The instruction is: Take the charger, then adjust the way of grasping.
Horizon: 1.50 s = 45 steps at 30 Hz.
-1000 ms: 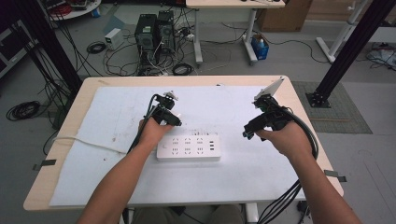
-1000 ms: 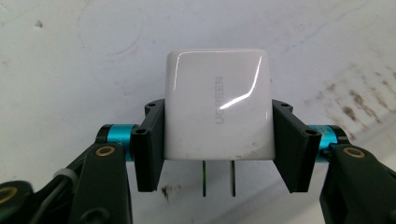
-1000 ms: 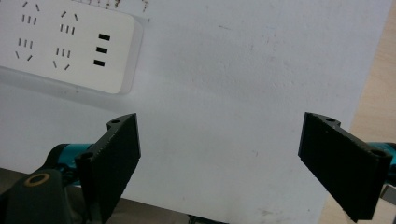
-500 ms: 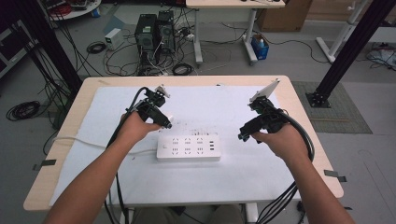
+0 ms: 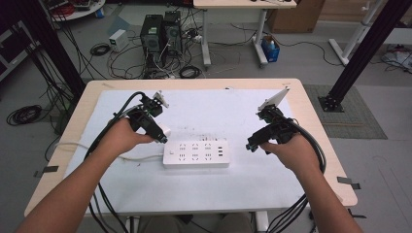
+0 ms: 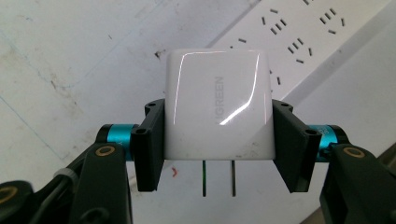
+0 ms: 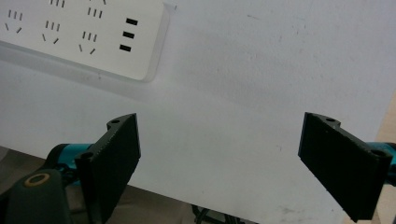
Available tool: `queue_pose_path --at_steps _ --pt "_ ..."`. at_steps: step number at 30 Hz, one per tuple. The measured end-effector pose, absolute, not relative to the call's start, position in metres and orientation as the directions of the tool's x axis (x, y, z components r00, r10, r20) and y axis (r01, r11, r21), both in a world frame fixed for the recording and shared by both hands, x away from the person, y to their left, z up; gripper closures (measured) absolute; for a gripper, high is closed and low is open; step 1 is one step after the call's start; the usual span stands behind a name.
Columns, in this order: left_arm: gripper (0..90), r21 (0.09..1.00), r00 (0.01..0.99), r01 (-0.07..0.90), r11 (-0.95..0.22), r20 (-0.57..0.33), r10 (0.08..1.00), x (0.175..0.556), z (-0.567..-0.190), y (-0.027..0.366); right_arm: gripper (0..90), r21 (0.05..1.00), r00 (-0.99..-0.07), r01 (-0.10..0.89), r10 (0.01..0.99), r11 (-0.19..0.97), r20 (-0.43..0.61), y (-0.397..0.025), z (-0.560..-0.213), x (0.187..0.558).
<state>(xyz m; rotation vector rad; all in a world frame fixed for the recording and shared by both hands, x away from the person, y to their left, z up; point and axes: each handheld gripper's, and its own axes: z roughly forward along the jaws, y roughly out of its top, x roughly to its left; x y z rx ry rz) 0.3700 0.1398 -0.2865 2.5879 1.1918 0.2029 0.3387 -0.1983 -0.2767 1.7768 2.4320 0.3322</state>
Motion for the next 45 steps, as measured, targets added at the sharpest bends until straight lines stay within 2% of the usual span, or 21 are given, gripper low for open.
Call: queue_pose_path --at_steps 18,28,29,33,39,42,45 --pt "42.6 0.302 0.675 0.703 -0.644 0.001 0.738 0.350 -0.276 0.153 12.3 0.234 -0.303 0.930 0.951 0.283 0.053 -0.196 -0.284 0.341" --pt "42.5 0.364 0.742 0.635 -0.681 -0.042 0.669 0.346 -0.278 0.153 12.3 0.240 -0.303 0.930 0.950 0.279 0.069 -0.198 -0.281 0.340" --pt "42.6 0.402 0.758 0.613 -0.680 -0.058 0.650 0.345 -0.278 0.154 12.3 0.240 -0.298 0.932 0.952 0.273 0.072 -0.198 -0.281 0.340" --pt "42.6 0.463 0.786 0.574 -0.676 -0.078 0.614 0.344 -0.280 0.155 12.3 0.240 -0.303 0.930 0.950 0.277 0.077 -0.199 -0.279 0.340" --pt "42.6 0.554 0.837 0.486 -0.676 -0.072 0.543 0.339 -0.283 0.151 12.3 0.242 -0.299 0.932 0.950 0.269 0.094 -0.198 -0.276 0.339" --pt "42.5 0.565 0.846 0.470 -0.678 -0.068 0.529 0.338 -0.283 0.150 12.3 0.242 -0.299 0.932 0.949 0.269 0.097 -0.198 -0.276 0.339" --pt "42.6 0.637 0.879 0.399 -0.660 -0.061 0.473 0.334 -0.283 0.145 12.3 0.244 -0.299 0.933 0.947 0.266 0.113 -0.198 -0.274 0.339"
